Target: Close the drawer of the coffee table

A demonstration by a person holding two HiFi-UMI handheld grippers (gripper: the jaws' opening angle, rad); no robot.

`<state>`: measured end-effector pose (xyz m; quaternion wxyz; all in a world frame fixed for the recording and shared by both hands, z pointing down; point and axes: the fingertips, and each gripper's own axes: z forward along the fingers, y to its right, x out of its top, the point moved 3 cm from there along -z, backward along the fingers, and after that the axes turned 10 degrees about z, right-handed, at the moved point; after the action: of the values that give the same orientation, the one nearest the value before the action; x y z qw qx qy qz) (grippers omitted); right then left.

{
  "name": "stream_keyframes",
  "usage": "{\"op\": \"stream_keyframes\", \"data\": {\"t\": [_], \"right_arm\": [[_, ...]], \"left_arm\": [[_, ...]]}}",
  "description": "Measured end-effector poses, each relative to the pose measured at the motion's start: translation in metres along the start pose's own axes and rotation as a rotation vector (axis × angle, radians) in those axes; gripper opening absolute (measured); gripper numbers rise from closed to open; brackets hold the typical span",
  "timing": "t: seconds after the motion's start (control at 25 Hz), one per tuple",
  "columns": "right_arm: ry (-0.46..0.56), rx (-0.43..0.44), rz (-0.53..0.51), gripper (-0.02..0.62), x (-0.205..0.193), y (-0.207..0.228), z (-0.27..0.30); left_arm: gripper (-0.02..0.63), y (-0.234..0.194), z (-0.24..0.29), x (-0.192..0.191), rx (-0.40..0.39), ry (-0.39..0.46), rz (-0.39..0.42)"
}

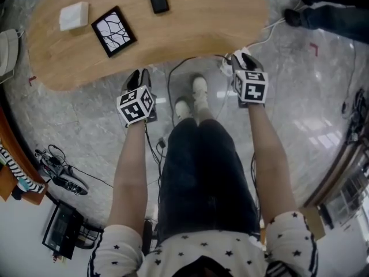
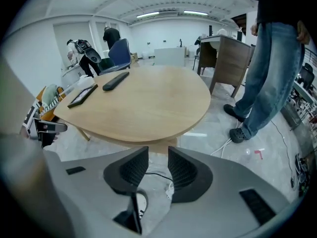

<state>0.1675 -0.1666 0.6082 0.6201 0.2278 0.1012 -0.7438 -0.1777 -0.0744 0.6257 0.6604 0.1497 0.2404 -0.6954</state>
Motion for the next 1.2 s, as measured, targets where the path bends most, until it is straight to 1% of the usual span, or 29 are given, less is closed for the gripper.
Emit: {"op": "stream_keyframes", "data": {"t": [0.2,0.36,0.52,0.64,0.8,0.96,1.08,1.2], "right_arm": [[0.026,-0.015,0.008,0.054,0.006,-0.011,-0.034],[0.063,-0.015,0.026,0.012,0.015,-0.018,-0.061],[0.106,0.0,0.043,0.009,0.026,-0.027,-0.093],[0.128,0.003,0.058,0.009,0.028,-0.034,-0.119],[0.162,0.014,0.082,0.009,0.035,-0.042,-0.157],[0.193,0.026,0.104,0.008,0.042,-0.05,-0.197],[0.218,0.041,0.136,0.009,0.044,-0.063,-0.227],[0.246,0.058,0.16,0.008,0.05,-0.075,-0.245]], "left_arm": [[0.065,0.013,-0.032,0.017,-0.008,0.036,-0.025],[0.026,0.024,-0.061,0.037,-0.011,0.092,-0.04],[0.009,0.037,-0.088,0.055,-0.029,0.121,-0.053],[0.008,0.045,-0.113,0.065,-0.034,0.142,-0.041],[0.008,0.055,-0.148,0.079,-0.051,0.171,-0.057],[0.008,0.069,-0.183,0.092,-0.064,0.198,-0.047],[0.008,0.079,-0.212,0.096,-0.08,0.207,-0.048],[0.008,0.085,-0.23,0.1,-0.087,0.208,-0.046]]}}
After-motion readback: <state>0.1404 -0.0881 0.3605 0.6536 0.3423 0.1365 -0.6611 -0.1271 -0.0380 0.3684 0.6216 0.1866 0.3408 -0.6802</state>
